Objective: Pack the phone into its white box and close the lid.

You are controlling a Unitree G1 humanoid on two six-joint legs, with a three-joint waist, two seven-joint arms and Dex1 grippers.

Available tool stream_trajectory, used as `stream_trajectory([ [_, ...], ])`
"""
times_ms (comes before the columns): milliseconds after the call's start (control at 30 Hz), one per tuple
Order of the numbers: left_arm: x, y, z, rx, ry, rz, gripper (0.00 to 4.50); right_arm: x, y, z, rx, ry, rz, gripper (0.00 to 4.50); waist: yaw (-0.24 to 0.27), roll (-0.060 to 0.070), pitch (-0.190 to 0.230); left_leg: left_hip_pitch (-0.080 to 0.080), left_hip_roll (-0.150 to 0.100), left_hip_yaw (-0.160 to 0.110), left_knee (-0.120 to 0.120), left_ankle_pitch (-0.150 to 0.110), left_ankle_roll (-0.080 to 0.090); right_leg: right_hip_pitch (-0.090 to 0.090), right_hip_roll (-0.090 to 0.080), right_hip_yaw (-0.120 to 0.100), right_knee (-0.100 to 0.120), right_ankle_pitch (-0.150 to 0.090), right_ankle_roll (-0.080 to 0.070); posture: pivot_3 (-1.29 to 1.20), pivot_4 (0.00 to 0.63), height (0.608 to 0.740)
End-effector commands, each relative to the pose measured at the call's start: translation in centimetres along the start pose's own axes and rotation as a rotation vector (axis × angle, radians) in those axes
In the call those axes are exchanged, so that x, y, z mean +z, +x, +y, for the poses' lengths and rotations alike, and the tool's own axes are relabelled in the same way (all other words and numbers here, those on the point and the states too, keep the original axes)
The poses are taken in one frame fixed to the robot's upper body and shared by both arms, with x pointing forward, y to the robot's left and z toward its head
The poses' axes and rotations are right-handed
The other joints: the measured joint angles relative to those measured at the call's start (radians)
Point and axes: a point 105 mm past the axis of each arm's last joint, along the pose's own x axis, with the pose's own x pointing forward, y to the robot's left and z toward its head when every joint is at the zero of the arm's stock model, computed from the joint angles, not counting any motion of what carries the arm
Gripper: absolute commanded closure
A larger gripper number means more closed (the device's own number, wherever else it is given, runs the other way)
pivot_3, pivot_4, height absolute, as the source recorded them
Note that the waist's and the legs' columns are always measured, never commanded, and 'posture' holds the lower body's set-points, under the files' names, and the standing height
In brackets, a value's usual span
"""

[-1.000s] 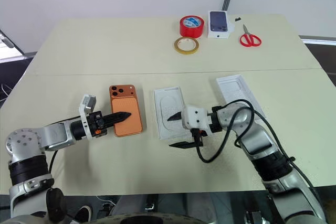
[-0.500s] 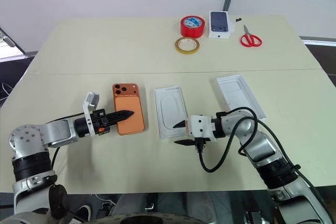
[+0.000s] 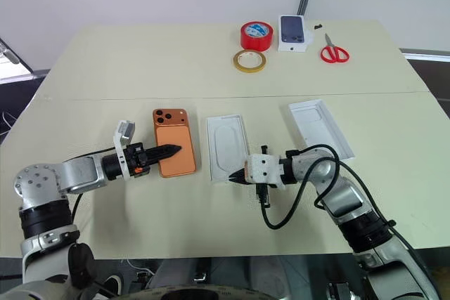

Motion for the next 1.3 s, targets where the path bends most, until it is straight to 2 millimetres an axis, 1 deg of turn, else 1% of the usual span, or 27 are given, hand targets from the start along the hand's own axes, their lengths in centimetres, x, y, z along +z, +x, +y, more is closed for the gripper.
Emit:
stream_trajectory([
  [33,2.3,0.7,-3.2,-0.114,0.055,-0.069,4.5,1.9,1.2,-1.2,-0.044,-0.042,-0.031,4.49,0.0,-0.001,0.0,0.0,0.0,0.0,0.0,0.0,0.0,0.0,0.0,0.0,0.0,0.0,0.0,0.0,0.15,0.74],
  [133,2.5,1.5,-3.7,-0.123,0.053,-0.065,4.5,1.7,2.0,-1.0,-0.041,-0.084,-0.006,4.49,0.0,-0.001,0.0,0.0,0.0,0.0,0.0,0.0,0.0,0.0,0.0,0.0,0.0,0.0,0.0,0.0,0.15,0.74],
  [200,2.2,2.0,-3.5,-0.121,0.039,-0.054,4.5,1.5,2.4,-1.2,-0.059,-0.101,0.014,4.49,-0.001,-0.001,0.0,0.0,0.0,0.0,0.0,0.0,0.0,0.0,0.0,0.0,0.0,0.0,0.0,0.0,0.15,0.74],
  [233,1.9,2.3,-3.4,-0.116,0.031,-0.047,4.5,1.3,2.6,-1.3,-0.061,-0.063,0.021,4.49,-0.002,-0.001,0.0,0.0,0.0,0.0,0.0,0.0,0.0,-0.001,0.001,0.0,0.0,0.0,0.0,0.0,0.15,0.74],
  [333,1.0,3.0,-3.2,-0.114,0.021,-0.015,4.5,1.9,2.8,-1.6,-0.082,-0.048,0.0,4.49,-0.002,-0.001,0.001,0.0,0.0,0.0,0.0,0.001,-0.001,-0.001,0.001,0.0,0.0,0.0,0.0,0.0,0.15,0.74],
  [433,0.4,3.6,-3.0,-0.116,0.015,0.007,4.5,2.4,2.6,-1.5,-0.081,-0.041,-0.014,3.53,-0.002,-0.001,0.001,0.0,0.0,0.0,0.001,0.001,-0.002,-0.001,0.001,0.0,0.003,0.0,0.0,0.0,0.15,0.74],
  [500,0.1,4.0,-2.9,-0.112,0.018,0.025,4.5,2.7,1.9,-0.8,-0.043,-0.038,-0.021,2.6,0.0,-0.001,0.001,0.0,0.0,0.0,0.001,0.001,-0.002,-0.001,0.001,0.0,0.003,0.0,0.0,0.0,0.15,0.74],
  [567,0.2,4.2,-3.0,-0.121,0.021,0.036,4.5,3.1,0.8,-0.3,-0.016,-0.053,-0.01,1.57,0.001,-0.001,0.001,0.0,0.0,0.0,0.001,0.001,-0.001,-0.001,0.001,0.0,0.003,0.0,0.0,0.0,0.15,0.74],
  [667,0.3,4.3,-3.0,-0.128,0.027,0.057,4.5,4.2,-1.1,-0.4,-0.017,-0.012,-0.039,1.57,0.001,-0.001,0.001,0.0,0.0,0.0,0.001,0.001,-0.001,-0.001,0.001,0.0,0.003,0.0,0.0,0.0,0.15,0.74],
  [733,0.1,4.5,-2.8,-0.123,0.034,0.083,4.5,4.3,-2.6,-1.4,-0.077,-0.002,-0.047,1.57,0.001,-0.002,0.001,0.0,0.0,0.0,0.001,0.001,-0.001,-0.001,0.001,0.0,0.003,0.0,0.0,0.0,0.15,0.74],
  [800,-0.2,4.9,-2.3,-0.114,0.033,0.115,4.5,3.2,-4.1,-2.6,-0.141,0.041,-0.017,1.57,0.001,-0.002,0.001,0.0,0.0,0.0,0.001,0.001,-0.001,-0.001,0.001,0.0,0.003,0.0,0.0,0.0,0.15,0.74],
  [933,-0.4,6.0,-2.1,-0.122,0.027,0.14,4.5,0.5,-5.8,-4.3,-0.248,0.062,0.067,1.57,0.001,-0.002,0.001,0.0,0.0,0.0,0.001,0.001,-0.001,0.0,0.001,0.0,0.003,0.0,0.0,0.0,0.15,0.74],
  [1000,-0.5,6.3,-2.1,-0.123,0.035,0.154,3.51,0.0,-6.0,-4.6,-0.267,0.056,0.086,1.49,0.001,-0.002,0.001,0.0,0.0,0.0,0.001,0.001,-0.001,-0.001,0.001,0.0,0.003,0.0,0.0,0.0,0.15,0.74],
  [1033,-0.6,6.4,-2.1,-0.125,0.038,0.16,3.24,0.0,-5.9,-4.6,-0.267,0.056,0.085,1.49,0.0,-0.002,0.001,0.0,0.0,0.0,0.001,0.001,-0.001,-0.001,0.001,0.0,0.003,0.0,0.0,0.0,0.15,0.74],
  [1100,-0.6,6.7,-1.9,-0.105,0.052,0.167,2.27,0.2,-5.5,-4.5,-0.266,0.055,0.071,1.49,0.0,-0.002,0.001,0.0,0.0,0.0,0.001,0.001,-0.001,-0.001,0.001,0.0,0.003,0.0,0.0,0.0,0.15,0.74],
  [1233,-0.3,6.6,-2.2,-0.109,0.067,0.173,0.24,0.3,-4.7,-4.1,-0.26,0.054,0.058,1.49,0.001,-0.002,0.001,0.0,0.0,0.0,0.002,0.001,-0.001,-0.001,0.002,0.0,0.004,0.0,0.0,0.0,0.15,0.74],
  [1267,-0.2,6.5,-2.4,-0.111,0.082,0.178,0.05,0.4,-4.6,-4.1,-0.258,0.054,0.056,1.49,0.0,-0.002,0.001,0.0,0.0,0.0,0.002,0.001,-0.001,-0.001,0.001,0.0,0.004,0.0,0.0,0.0,0.15,0.74],
  [1300,-0.2,6.4,-2.5,-0.108,0.097,0.185,0.05,0.4,-4.6,-4.1,-0.258,0.052,0.052,1.49,0.0,-0.002,0.001,0.0,0.0,0.0,0.002,0.001,-0.001,-0.001,0.001,0.0,0.004,0.0,0.0,0.0,0.15,0.74],
])
